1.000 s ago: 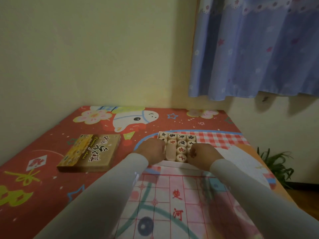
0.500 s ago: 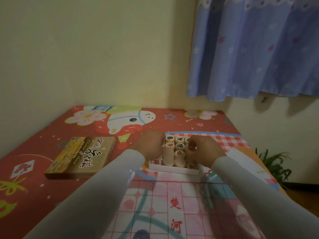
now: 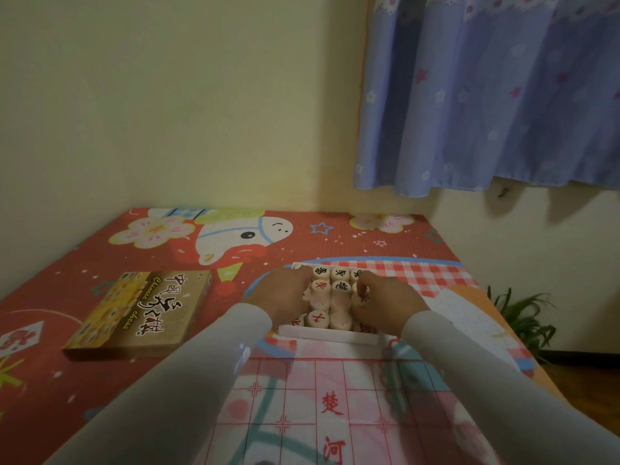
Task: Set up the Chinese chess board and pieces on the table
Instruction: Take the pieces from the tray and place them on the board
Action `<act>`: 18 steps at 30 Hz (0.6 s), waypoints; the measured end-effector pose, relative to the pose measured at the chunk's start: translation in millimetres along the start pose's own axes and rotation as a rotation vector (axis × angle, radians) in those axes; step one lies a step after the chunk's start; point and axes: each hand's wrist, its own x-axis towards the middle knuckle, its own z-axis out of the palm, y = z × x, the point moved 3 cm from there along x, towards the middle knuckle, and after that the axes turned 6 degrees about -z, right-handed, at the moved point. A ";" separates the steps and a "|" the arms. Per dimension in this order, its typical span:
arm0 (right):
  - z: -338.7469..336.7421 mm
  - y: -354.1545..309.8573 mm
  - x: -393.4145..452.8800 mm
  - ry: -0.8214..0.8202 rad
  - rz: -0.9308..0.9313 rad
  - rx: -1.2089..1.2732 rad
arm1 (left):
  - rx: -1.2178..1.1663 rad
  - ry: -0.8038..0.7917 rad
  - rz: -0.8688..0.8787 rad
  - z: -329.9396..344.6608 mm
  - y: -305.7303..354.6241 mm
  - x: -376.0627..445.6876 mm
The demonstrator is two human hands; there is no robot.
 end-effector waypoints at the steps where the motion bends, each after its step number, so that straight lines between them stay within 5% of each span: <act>1: -3.4 1.3 2.1 0.015 0.011 0.022 | -0.013 0.012 -0.011 -3.9 -0.3 2.5; 6: -5.8 3.0 18.7 0.169 -0.008 0.042 | -0.112 0.097 -0.061 -14.0 4.8 19.0; 18: 14.8 11.9 27.8 0.126 0.008 -0.030 | -0.033 0.018 -0.061 6.2 1.3 28.0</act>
